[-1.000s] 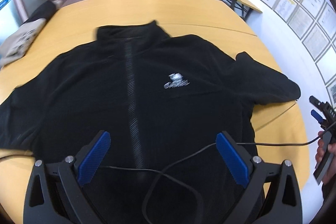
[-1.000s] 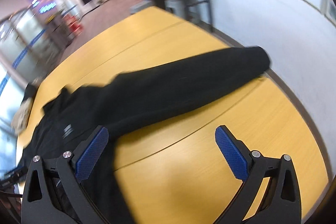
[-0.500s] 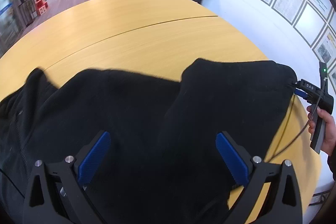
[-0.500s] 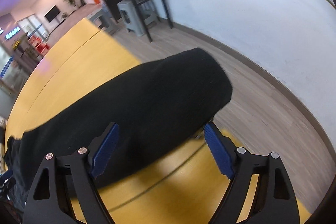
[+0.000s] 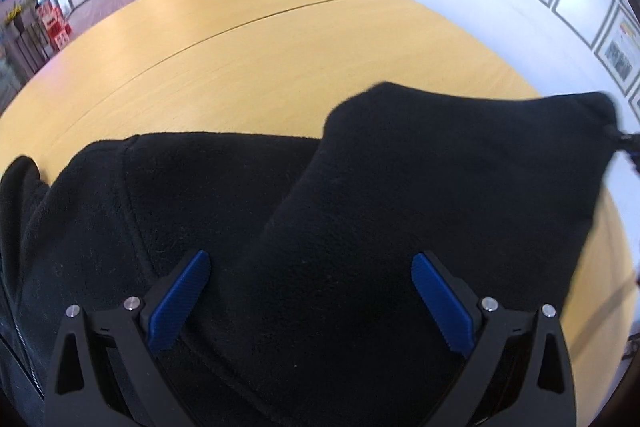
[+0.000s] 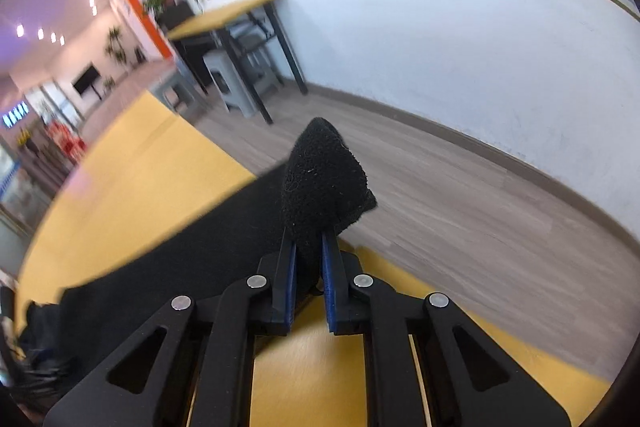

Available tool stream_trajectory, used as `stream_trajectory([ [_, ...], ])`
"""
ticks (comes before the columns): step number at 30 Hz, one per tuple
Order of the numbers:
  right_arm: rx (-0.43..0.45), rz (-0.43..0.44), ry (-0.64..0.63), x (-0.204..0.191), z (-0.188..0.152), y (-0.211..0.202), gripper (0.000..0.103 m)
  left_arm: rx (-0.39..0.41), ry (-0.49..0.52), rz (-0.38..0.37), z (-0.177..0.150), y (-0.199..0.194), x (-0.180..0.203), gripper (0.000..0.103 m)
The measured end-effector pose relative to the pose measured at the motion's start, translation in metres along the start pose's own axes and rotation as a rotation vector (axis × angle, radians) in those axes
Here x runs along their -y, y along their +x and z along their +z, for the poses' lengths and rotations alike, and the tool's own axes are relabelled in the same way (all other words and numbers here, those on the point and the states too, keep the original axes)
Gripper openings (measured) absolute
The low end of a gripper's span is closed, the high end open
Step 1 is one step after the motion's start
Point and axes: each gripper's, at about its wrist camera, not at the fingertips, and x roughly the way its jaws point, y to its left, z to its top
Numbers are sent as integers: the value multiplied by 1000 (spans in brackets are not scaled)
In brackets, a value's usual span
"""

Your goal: Fold clothes

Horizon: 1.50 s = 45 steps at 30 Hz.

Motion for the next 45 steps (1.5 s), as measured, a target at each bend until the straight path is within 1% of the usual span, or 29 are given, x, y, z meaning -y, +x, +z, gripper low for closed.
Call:
stream_trajectory([
  [2,51,-3,23,4,-9,-37,10,10,17,5,0,3,1,103],
  [4,70,-23,48,7,-17,-61,10,24,33,5,1,5,1,103],
  [5,85,-23,43,2,-17,-70,10,31,42,3,1,6,2,103],
  [10,166,-24,14,-24,-17,-119,10,-3,68,-34,3,4,0,103],
  [12,247,27,-46,-54,-7,-152,10,-2,61,-63,0,-3,-5,103],
  [13,295,65,-86,-76,-1,-174,10,4,50,-81,-2,-8,-9,103],
  [16,405,204,-202,-138,7,-236,10,63,-36,-118,-14,-41,-36,103],
  [17,427,248,-236,-156,6,-251,10,93,-65,-127,-21,-57,-48,103],
  [19,470,346,-329,-205,-3,-281,10,159,-131,-142,-42,-96,-79,103],
  [20,483,385,-360,-224,-11,-291,10,179,-157,-149,-52,-111,-93,103],
  [22,499,469,-428,-270,-34,-312,10,217,-224,-164,-84,-149,-134,103],
  [24,476,542,-480,-313,-60,-312,10,242,-271,-157,-126,-190,-182,103],
  [25,455,587,-506,-337,-80,-315,10,256,-293,-138,-144,-214,-212,103],
  [26,432,615,-544,-362,-102,-313,11,269,-310,-117,-163,-234,-233,103],
  [28,385,669,-618,-409,-146,-308,11,298,-344,-71,-217,-290,-278,103],
  [29,348,686,-651,-429,-173,-306,11,308,-359,-55,-233,-310,-288,103],
  [30,309,701,-684,-449,-200,-303,11,316,-378,-41,-256,-334,-306,103],
  [32,221,720,-758,-489,-261,-274,11,331,-417,-12,-303,-384,-343,103],
  [33,181,720,-781,-493,-279,-263,11,333,-426,0,-326,-402,-360,103],
  [40,-96,715,-935,-519,-403,-186,11,330,-431,-32,-362,-397,-381,103],
  [42,-177,712,-977,-526,-439,-165,12,329,-433,-42,-372,-395,-386,103],
  [44,-257,707,-1018,-534,-474,-143,17,328,-435,-51,-382,-394,-391,103],
  [45,-298,705,-1038,-537,-492,-132,27,331,-420,-71,-372,-385,-386,103],
])
